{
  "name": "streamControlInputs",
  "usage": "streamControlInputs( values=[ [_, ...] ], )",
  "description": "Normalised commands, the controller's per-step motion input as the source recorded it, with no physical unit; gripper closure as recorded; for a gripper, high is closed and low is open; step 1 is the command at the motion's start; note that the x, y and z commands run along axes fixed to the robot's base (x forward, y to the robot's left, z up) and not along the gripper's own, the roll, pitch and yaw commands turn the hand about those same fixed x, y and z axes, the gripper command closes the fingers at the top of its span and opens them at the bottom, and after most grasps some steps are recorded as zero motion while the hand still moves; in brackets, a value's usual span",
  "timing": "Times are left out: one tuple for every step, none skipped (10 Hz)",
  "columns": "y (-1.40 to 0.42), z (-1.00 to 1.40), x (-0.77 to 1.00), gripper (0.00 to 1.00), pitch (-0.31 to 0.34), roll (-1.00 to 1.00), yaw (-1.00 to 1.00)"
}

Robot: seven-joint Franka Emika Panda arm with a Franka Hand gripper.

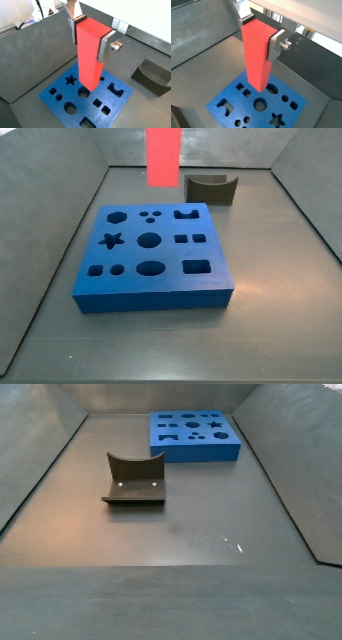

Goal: Insert the rectangle object.

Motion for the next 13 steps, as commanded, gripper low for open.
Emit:
streamControlInputs(
  values=[
    [0.00, -0.10, 0.00, 1.00, 0.000, 0.00, 0.00],
    [0.00, -0.09, 0.02, 1.00, 0.000, 0.00, 0.00],
    [-0.11, -0.46, 0.51, 1.00, 0.000, 0.06, 0.00],
    [-0.32, -0.46, 0.69, 1.00, 0.010, 0.12, 0.00],
    [-0.53, -0.38, 0.78, 1.00, 0.066, 0.22, 0.00],
    [-0.55, -0.37, 0.77, 1.00, 0.080, 0.24, 0.00],
    [-0.49, -0.36, 0.67, 1.00, 0.074, 0.21, 0.00],
    [-0.39, -0.36, 0.53, 1.00, 0.050, 0.17, 0.00],
    [-0.37, -0.42, 0.52, 1.00, 0.037, 0.17, 0.01],
    [-0.24, -0.48, 0.53, 1.00, 0.034, 0.16, 0.13],
    [-0.18, -0.55, 0.44, 1.00, 0.009, 0.09, 0.10],
    [-0.13, -0.59, 0.31, 1.00, 0.000, 0.03, 0.11],
    [-0.10, -0.61, 0.36, 1.00, 0.017, 0.00, 0.06]
  ],
)
